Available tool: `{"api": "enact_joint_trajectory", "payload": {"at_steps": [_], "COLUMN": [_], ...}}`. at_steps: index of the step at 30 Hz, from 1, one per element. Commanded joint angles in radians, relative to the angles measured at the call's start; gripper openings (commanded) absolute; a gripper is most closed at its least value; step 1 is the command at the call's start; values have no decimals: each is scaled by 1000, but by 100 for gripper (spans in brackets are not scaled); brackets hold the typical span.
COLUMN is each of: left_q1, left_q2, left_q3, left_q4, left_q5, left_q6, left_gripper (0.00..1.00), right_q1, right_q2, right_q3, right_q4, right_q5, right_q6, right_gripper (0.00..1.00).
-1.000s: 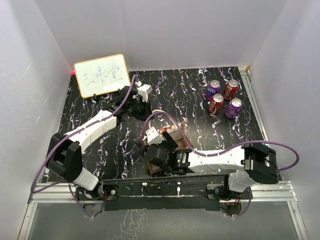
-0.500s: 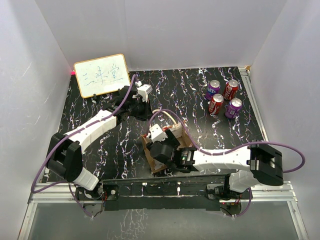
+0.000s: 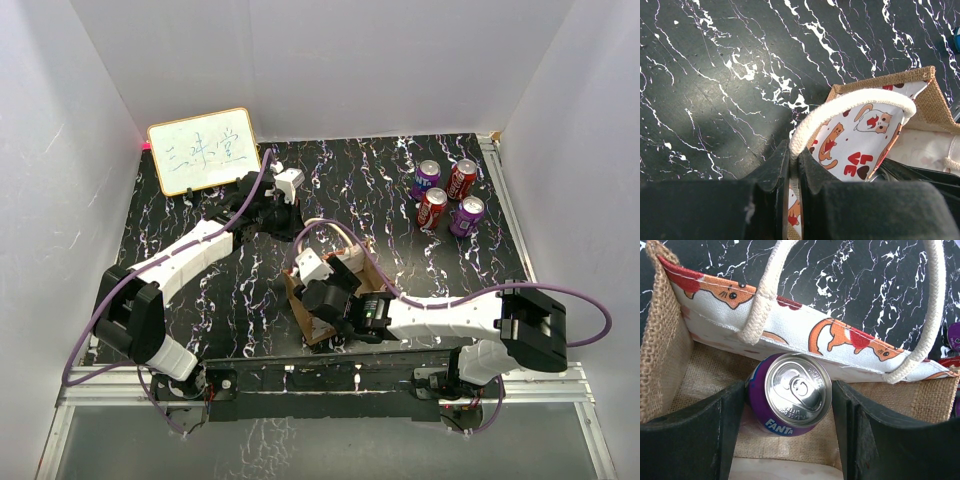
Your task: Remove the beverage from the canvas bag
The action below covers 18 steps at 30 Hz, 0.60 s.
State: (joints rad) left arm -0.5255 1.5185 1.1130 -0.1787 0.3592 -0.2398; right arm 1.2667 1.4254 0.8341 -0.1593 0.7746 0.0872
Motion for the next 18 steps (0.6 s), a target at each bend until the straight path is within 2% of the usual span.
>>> {"api": "enact_joint_trajectory", "payload": {"at_steps": [1,9,18], "left_q1": [4,5,4], "left_q2": [7,9,10], "left_q3": [25,25,25], "left_q4": [4,4,4], "left_q5": [14,15,16], "left_q6": [-3,-3,-3], "left_gripper": [0,0,0], "right_q1": [-12,-18,-55], "right_q2": [-50,-11,-40], "right_q3": [2,19,34], "right_q4": [72,83,118], "right_q5": [17,90,77], "right_q6": [-94,-207,-319], "right_gripper": [34,34,33]}}
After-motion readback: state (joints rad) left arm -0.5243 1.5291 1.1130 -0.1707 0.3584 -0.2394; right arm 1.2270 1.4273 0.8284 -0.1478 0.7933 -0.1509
